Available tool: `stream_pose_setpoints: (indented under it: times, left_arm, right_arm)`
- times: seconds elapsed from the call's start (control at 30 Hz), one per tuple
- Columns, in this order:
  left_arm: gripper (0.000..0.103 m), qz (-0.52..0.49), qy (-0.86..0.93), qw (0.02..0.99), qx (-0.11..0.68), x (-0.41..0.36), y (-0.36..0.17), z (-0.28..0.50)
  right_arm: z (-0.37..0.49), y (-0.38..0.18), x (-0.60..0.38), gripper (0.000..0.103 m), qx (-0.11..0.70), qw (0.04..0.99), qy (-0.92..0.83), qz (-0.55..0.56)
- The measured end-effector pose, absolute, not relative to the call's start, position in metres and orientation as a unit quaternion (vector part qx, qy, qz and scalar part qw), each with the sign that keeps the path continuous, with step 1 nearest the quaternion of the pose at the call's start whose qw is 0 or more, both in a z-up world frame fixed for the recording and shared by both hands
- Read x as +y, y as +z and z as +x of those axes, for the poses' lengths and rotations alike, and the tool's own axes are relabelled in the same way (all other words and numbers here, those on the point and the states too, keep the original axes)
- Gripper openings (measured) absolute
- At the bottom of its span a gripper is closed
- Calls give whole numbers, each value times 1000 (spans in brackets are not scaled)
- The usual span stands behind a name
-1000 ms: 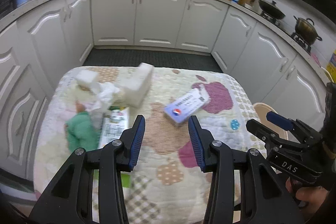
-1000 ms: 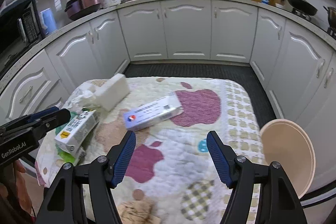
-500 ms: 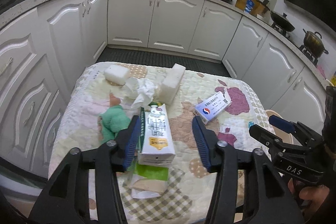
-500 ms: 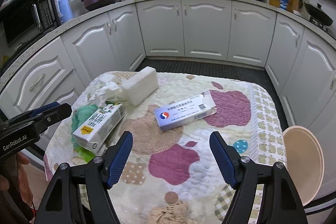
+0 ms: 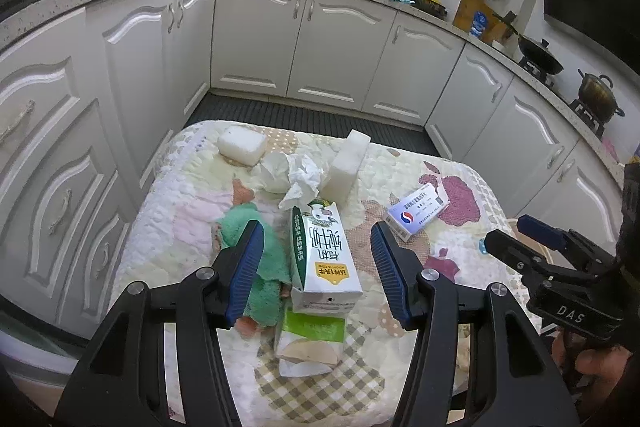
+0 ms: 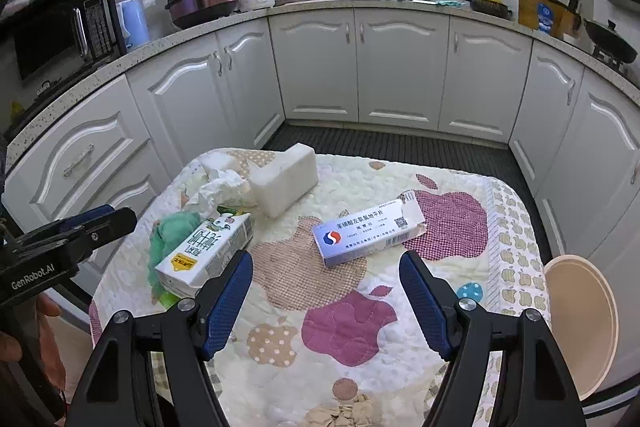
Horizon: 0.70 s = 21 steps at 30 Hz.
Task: Collect trash
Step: 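Move both tools back over the table toward the milk carton, then grasp the green towel with the left tool while the right tool grasps the milk carton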
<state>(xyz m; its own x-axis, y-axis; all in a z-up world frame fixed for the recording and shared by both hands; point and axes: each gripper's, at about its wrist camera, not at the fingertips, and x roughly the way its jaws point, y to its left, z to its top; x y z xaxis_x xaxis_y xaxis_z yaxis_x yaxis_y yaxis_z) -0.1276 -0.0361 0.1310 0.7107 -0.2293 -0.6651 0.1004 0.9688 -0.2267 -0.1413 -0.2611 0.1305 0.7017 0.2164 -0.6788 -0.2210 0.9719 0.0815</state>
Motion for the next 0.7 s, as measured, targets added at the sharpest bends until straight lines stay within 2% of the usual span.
stream_pose_setpoints:
  times: [0.5,0.7]
  left_arm:
    - [54,-85,-95,917,378,-20,127,-123]
    - [54,-98,-98,904,404,-1,115,-116]
  right_arm:
    - [-134,126,-239,74,392,908,151,-11]
    - [-115,114,-225,74,433,883,184,10]
